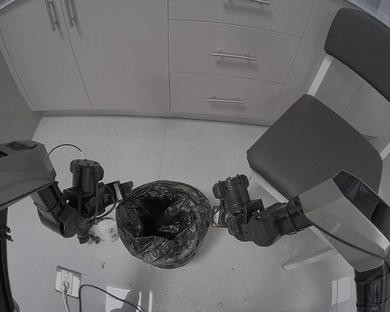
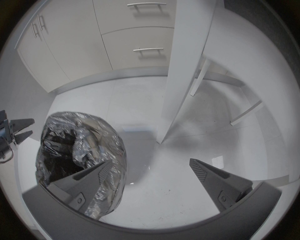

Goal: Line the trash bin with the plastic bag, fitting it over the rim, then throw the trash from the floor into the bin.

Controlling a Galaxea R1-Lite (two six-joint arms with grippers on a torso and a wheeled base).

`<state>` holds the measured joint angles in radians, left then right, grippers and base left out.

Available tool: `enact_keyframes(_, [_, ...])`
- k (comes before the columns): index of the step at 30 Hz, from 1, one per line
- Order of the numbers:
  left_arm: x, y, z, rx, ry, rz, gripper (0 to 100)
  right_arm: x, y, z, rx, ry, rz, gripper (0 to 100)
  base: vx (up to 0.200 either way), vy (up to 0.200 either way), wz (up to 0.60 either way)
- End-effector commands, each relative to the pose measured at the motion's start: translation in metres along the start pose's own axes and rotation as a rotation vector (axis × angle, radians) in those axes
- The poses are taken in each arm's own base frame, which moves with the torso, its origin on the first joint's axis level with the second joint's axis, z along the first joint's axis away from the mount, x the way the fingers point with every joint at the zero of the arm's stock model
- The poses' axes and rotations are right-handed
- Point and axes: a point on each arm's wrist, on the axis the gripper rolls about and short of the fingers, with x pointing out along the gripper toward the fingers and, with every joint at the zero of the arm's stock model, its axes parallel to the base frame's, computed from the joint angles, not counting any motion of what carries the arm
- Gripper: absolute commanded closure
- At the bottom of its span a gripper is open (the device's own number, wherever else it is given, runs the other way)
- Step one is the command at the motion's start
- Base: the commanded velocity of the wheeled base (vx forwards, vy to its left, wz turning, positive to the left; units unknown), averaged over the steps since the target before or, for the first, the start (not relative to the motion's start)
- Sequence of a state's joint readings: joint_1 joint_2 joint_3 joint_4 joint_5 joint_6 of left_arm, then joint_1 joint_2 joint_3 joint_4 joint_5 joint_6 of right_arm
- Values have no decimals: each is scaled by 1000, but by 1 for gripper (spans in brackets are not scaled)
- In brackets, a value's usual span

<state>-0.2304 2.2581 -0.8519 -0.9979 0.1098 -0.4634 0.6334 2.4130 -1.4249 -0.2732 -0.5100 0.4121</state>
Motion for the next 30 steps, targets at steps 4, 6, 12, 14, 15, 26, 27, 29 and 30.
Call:
enact_keyframes(4, [7, -17, 7, 3, 7, -141, 0, -36, 7, 26, 25, -64, 55, 0, 0, 0, 0])
enact_keyframes(6, [12, -17, 5, 24, 16, -177, 0, -39, 7, 29, 26, -73, 60, 0, 0, 0, 0])
enact_keyframes(12, [19, -16, 4, 233, 29, -282, 0, -42, 9, 32, 33, -82, 68, 0, 0, 0, 0])
enact_keyframes(14, [19, -14, 4, 270, 46, -332, 0, -43, 8, 31, 36, -82, 68, 0, 0, 0, 0])
enact_keyframes(15, [18, -14, 3, 281, 55, -354, 0, -43, 8, 32, 38, -81, 69, 0, 0, 0, 0])
enact_keyframes(26, [27, -10, -10, 416, 76, -378, 0, -44, 9, 33, 55, -87, 72, 0, 0, 0, 0])
enact_keyframes(27, [31, -10, -9, 419, 71, -373, 0, -44, 9, 33, 61, -86, 72, 0, 0, 0, 0])
enact_keyframes(29, [36, -12, -7, 418, 57, -370, 0, -43, 9, 32, 65, -85, 70, 0, 0, 0, 0])
enact_keyframes(30, [39, -11, -5, 414, 54, -367, 0, -43, 9, 32, 65, -84, 71, 0, 0, 0, 0])
